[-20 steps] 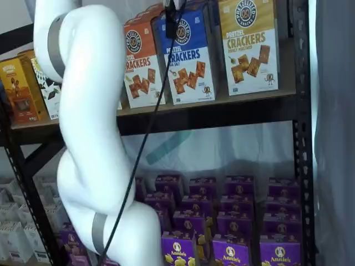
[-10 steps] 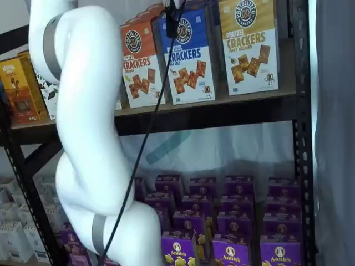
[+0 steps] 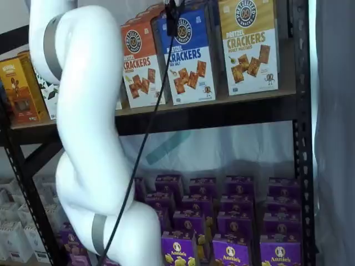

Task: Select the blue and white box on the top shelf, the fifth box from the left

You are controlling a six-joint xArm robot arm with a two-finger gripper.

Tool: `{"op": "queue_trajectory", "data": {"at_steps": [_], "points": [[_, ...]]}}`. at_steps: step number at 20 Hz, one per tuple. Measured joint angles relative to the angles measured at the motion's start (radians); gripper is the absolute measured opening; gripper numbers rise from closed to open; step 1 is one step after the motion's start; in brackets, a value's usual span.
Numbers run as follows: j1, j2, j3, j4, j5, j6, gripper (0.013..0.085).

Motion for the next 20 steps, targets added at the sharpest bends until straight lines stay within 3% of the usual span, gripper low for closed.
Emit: {"op": "queue_trajectory", "data": {"at_steps": [12,15,20], "points": [[-0.005,0.008,-0.016,-0.015,0.022,-0.008,0.0730],[-0.005,0.009,-0.017,-0.014,0.023,-0.008,0.0650],[0.005,0.005,-0.013,-0.023,0.030,-0.001,0.0650]]}}
